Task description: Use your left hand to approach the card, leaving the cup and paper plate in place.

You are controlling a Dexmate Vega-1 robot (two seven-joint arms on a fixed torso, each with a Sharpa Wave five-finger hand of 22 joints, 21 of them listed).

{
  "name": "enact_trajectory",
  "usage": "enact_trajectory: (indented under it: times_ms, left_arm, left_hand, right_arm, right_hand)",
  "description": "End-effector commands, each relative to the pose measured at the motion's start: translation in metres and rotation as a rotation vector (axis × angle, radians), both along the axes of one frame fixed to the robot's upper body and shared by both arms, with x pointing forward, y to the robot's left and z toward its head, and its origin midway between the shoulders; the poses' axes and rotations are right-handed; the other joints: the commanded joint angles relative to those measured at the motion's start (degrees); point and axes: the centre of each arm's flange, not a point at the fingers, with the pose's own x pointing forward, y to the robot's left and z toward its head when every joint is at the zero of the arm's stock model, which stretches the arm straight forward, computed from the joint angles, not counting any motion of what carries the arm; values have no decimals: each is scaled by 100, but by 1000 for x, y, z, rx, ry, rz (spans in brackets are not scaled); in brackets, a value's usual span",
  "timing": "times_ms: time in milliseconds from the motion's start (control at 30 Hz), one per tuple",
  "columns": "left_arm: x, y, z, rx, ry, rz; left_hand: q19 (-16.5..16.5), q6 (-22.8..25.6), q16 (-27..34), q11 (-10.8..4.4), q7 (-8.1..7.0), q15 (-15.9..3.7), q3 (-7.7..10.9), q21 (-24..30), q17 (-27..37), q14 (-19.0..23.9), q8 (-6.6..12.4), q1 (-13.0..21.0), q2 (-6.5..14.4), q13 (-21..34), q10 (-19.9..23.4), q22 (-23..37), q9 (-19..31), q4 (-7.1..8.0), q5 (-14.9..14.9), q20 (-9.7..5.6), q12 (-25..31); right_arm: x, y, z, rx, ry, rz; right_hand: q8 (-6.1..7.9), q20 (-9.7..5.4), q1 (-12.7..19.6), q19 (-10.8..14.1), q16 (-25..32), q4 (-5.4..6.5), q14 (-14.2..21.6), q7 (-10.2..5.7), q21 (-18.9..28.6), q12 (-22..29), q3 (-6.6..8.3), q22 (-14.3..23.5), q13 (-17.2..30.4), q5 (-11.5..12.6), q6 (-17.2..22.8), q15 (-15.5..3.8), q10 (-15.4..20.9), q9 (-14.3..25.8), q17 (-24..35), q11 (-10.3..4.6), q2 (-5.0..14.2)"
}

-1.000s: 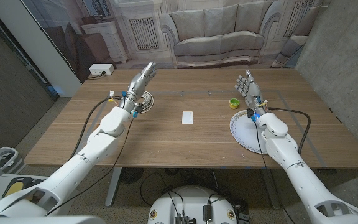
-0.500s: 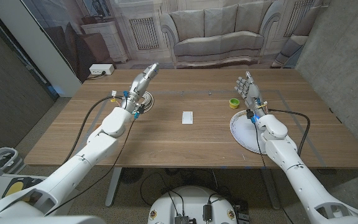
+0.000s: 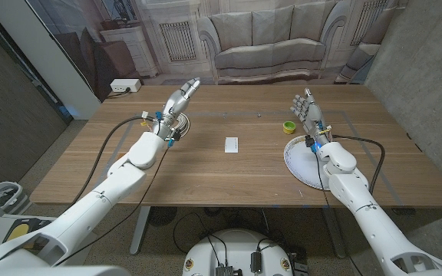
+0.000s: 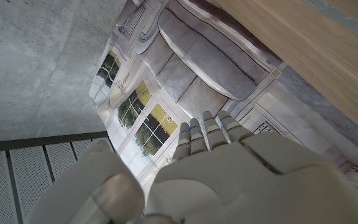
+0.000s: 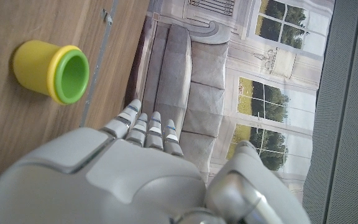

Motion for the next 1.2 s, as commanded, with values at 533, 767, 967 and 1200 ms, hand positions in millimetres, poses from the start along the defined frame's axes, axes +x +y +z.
enact_trajectory:
  times_ms: [533, 767, 967, 1200]
  left_arm:
    - [-16, -18, 1, 102, -101, 70]
    - [-19, -23, 1, 118, -118, 74]
    - [-20, -28, -2, 138, -129, 89]
    - [-24, -32, -4, 162, -150, 135]
  left_hand:
    - [130, 116, 48, -31, -28, -20, -50, 21, 18, 128, 14, 106, -1, 30, 119, 10, 19, -24, 51, -226, 14]
    - [153, 144, 47, -25, -40, -35, -57, 23, 18, 157, 14, 123, 3, 30, 152, 11, 20, -31, 60, -216, 16]
    - [182, 175, 49, -40, -52, -39, -65, 26, 18, 190, 15, 139, 7, 31, 192, 11, 20, -37, 70, -220, 20]
    - [203, 232, 49, -64, -64, -50, -72, 28, 18, 218, 27, 155, 12, 31, 208, 11, 21, -43, 79, -213, 16]
  right_arm:
    - [-9, -1, 3, 6, -23, -9]
    - [-8, -1, 2, 12, -22, -6]
    - [-8, -2, 1, 12, -27, -5]
    - [-7, -2, 3, 12, -34, 1]
  right_hand:
    - [25, 11, 8, 37, 25, -36, 47, 11, -9, 30, -1, 34, 11, -28, 62, -11, 70, 25, 20, -10, 47]
    - [24, 9, 7, 41, 25, -39, 50, 9, -11, 30, -4, 34, 11, -29, 64, 4, 75, 25, 20, -10, 49]
    - [24, 10, 7, 41, 24, -41, 50, 10, -13, 29, -6, 34, 11, -30, 66, -1, 75, 25, 20, -11, 51]
    - [23, 10, 6, 42, 23, -44, 52, 11, -15, 30, -9, 34, 11, -31, 66, -4, 80, 25, 20, -11, 55]
